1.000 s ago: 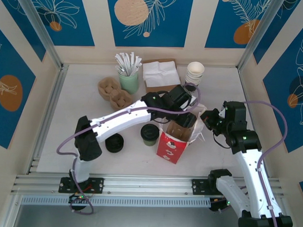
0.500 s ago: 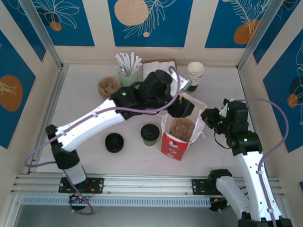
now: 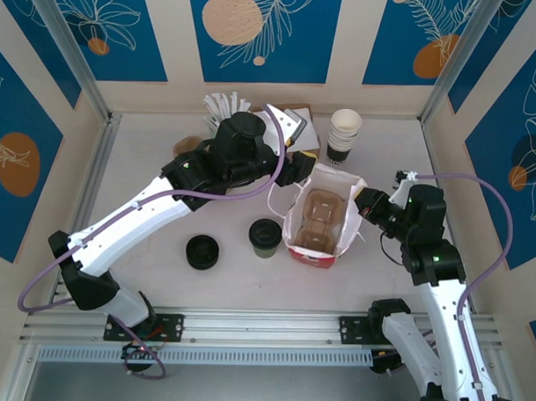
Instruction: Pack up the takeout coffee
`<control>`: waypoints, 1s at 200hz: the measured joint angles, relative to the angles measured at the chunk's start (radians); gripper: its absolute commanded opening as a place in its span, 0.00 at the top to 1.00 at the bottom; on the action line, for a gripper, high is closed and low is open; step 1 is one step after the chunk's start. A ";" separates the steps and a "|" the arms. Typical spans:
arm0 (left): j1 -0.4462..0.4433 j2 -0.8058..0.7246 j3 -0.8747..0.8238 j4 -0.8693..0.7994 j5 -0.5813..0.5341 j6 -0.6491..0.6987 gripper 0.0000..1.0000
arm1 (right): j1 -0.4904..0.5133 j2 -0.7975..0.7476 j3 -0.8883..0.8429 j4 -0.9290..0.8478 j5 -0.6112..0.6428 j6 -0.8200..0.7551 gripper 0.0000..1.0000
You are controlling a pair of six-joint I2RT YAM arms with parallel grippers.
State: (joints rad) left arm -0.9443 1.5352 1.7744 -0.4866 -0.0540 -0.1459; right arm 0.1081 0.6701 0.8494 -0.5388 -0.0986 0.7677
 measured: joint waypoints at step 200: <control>0.061 -0.212 -0.282 -0.247 -0.184 -0.128 0.19 | -0.006 -0.004 0.019 -0.078 0.024 -0.096 1.00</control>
State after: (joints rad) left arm -0.8837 1.3228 1.4925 -0.7338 -0.2382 -0.2741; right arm 0.1020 0.6662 0.8688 -0.6170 -0.0750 0.6720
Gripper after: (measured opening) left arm 0.799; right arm 0.061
